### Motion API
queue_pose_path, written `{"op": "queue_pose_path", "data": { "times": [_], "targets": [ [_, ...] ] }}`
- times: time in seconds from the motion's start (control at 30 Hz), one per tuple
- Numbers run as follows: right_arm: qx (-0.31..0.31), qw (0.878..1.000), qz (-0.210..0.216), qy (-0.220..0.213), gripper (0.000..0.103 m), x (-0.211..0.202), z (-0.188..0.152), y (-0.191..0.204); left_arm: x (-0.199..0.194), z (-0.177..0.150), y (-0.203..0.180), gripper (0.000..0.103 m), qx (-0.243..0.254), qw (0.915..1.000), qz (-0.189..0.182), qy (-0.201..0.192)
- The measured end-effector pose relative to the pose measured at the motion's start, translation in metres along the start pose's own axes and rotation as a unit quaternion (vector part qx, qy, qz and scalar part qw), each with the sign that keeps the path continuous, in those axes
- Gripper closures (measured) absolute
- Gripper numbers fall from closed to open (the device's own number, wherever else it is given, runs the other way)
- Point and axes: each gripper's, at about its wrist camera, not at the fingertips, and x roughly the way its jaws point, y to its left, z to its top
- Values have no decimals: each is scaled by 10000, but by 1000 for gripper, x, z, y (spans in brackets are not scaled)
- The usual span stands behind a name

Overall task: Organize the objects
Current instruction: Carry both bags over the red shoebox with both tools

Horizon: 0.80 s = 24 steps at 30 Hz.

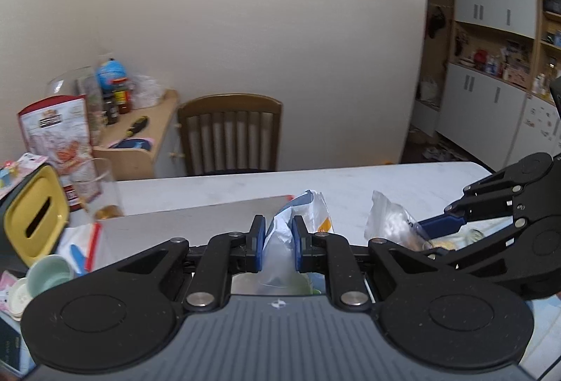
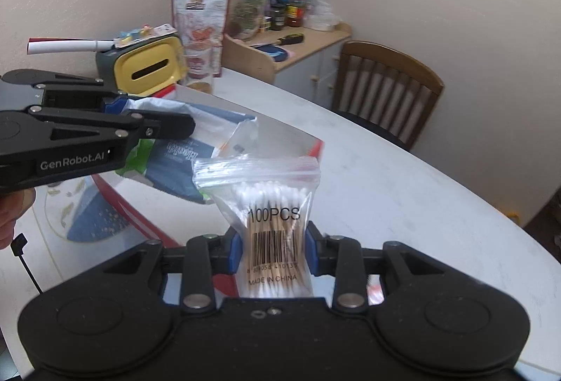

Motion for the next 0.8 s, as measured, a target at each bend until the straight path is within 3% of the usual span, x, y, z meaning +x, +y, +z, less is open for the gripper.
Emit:
{"op": "queue_pose_path", "data": {
  "times": [0.37,0.8],
  "targets": [
    [-123,9989,163,415,69,72,28,27,31,-18,63,88,-314,9975,508,368],
    [-524,9922,288,1092,69,136,20,58,81,-53,93,88,-448,9887,661,1269]
  ]
}}
